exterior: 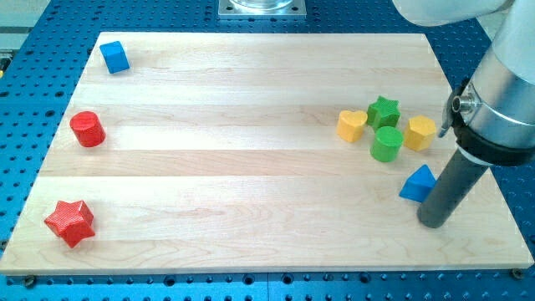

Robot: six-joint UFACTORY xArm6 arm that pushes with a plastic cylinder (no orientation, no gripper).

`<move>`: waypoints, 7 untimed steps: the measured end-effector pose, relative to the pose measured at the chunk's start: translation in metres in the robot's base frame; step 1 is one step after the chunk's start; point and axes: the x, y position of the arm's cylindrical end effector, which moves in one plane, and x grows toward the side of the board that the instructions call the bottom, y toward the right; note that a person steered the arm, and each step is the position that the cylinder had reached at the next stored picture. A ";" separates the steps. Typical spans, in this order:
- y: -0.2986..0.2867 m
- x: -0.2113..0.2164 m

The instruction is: Move the red star left to the triangle

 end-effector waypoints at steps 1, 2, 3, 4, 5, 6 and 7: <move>-0.001 -0.023; -0.002 -0.032; -0.004 -0.031; -0.052 -0.011; -0.146 -0.006; -0.231 -0.040; -0.327 -0.068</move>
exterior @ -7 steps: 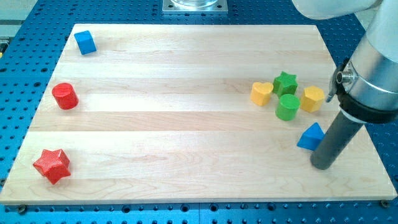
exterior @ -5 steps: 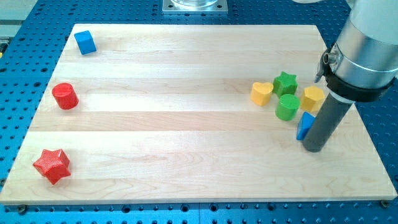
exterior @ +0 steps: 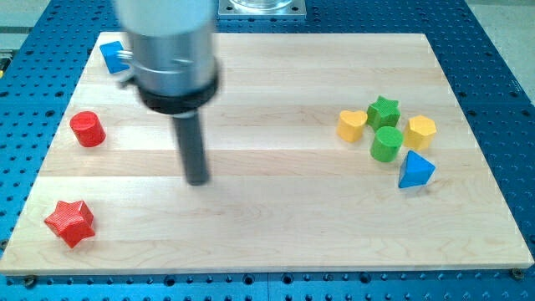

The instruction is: Move the red star left to the triangle

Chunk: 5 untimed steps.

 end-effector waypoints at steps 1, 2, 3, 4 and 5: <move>-0.082 -0.001; -0.149 -0.001; -0.156 0.007; -0.155 0.061; -0.137 0.115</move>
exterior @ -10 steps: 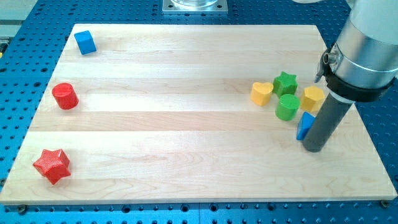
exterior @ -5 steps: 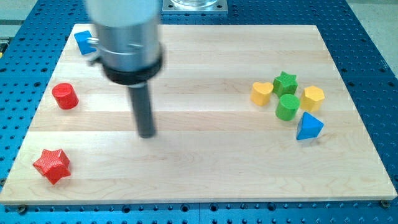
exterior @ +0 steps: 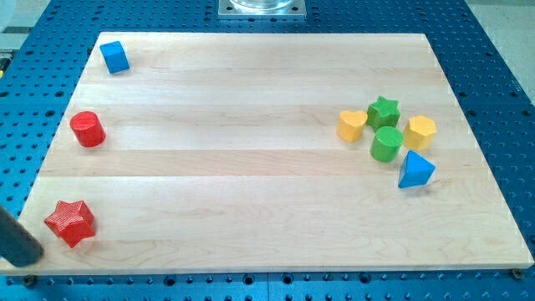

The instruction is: Move the red star left to the triangle

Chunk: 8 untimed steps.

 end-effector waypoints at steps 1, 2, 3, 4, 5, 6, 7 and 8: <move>0.025 -0.019; 0.077 -0.055; 0.088 -0.070; 0.092 -0.084; 0.093 -0.118; 0.104 -0.127; 0.143 -0.127; 0.187 -0.127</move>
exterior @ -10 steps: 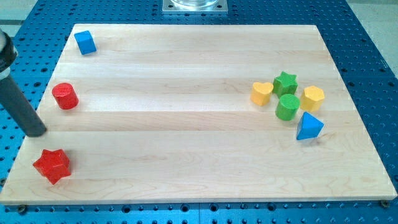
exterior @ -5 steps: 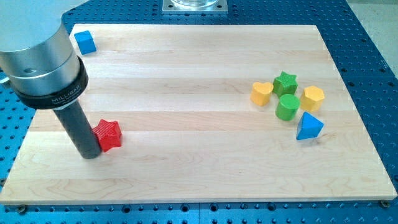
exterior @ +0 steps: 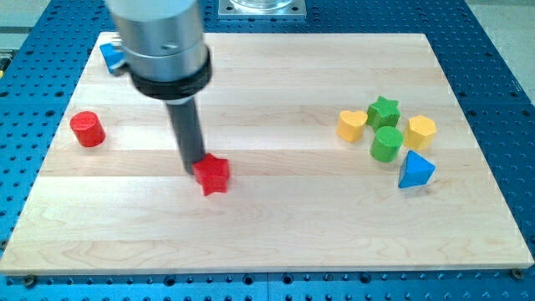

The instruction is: Move the red star left to the triangle

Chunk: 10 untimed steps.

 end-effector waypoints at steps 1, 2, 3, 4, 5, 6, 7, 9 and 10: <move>0.023 -0.010; -0.001 0.007; -0.046 0.047; -0.045 0.061; 0.003 0.059; 0.047 0.028; 0.041 0.028; -0.013 -0.009; 0.048 -0.017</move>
